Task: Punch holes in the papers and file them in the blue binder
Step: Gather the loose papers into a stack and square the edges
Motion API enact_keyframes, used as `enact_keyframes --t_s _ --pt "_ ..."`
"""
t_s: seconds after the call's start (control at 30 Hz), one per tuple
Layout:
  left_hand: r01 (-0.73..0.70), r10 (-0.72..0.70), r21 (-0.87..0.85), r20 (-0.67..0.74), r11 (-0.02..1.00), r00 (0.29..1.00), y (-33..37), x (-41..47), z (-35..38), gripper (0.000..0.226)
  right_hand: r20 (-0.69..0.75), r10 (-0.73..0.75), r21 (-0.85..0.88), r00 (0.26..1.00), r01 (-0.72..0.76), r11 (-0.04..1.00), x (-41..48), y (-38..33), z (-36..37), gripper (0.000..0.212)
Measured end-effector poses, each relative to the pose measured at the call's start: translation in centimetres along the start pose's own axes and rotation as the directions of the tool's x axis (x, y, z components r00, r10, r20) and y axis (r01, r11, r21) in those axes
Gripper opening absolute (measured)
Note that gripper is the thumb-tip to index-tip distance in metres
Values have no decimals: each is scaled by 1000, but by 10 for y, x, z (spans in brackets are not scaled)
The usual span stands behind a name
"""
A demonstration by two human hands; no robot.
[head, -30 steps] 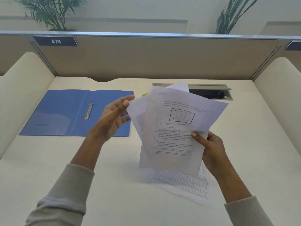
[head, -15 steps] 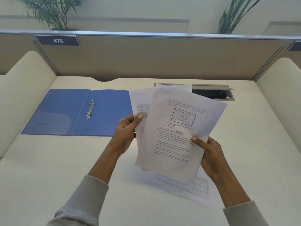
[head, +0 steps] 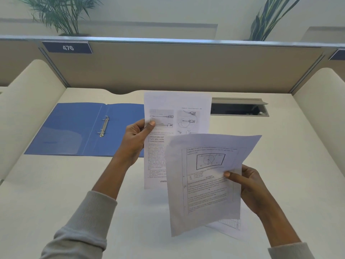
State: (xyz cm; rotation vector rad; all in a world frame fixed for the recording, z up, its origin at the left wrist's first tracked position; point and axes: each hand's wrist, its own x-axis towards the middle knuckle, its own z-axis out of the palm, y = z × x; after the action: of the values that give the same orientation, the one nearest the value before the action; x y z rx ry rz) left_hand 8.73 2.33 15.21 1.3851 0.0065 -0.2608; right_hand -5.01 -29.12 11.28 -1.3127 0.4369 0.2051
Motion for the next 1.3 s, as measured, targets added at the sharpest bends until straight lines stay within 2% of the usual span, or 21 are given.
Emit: enact_keyframes --t_s 0.2,0.37,0.63,0.73,0.87,0.97,1.1,1.2,1.3 --pt "11 -11 13 32 1000 999 -3 -5 8 26 -2 -42 61 999 42 997 7 -9 10 46" --pt "-13 10 36 76 999 997 -4 -11 19 28 -28 -81 88 996 83 993 19 -21 26 34" --pt "-18 15 29 99 999 995 -6 -17 31 26 -100 -42 108 994 53 993 30 -20 39 34" --pt "22 -25 40 89 999 996 -9 -19 33 30 -135 -15 128 991 33 991 31 -16 40 34" --pt "124 -127 56 42 991 991 -17 -20 34 47 -178 -7 164 984 37 986 31 -14 40 35" --pt "99 -110 110 104 989 988 -27 -27 33 35 -208 -19 166 978 55 985 31 -11 39 32" --pt "63 -79 203 72 977 994 -41 -32 35 20 -226 -89 63 970 106 992 29 -5 40 30" --pt "66 -73 206 25 976 997 -43 -33 38 22 -283 -234 -189 930 185 964 29 -2 43 31" --pt "21 -19 240 -9 970 1000 -44 -31 40 21 -303 -360 -359 883 244 901 30 -2 44 48"
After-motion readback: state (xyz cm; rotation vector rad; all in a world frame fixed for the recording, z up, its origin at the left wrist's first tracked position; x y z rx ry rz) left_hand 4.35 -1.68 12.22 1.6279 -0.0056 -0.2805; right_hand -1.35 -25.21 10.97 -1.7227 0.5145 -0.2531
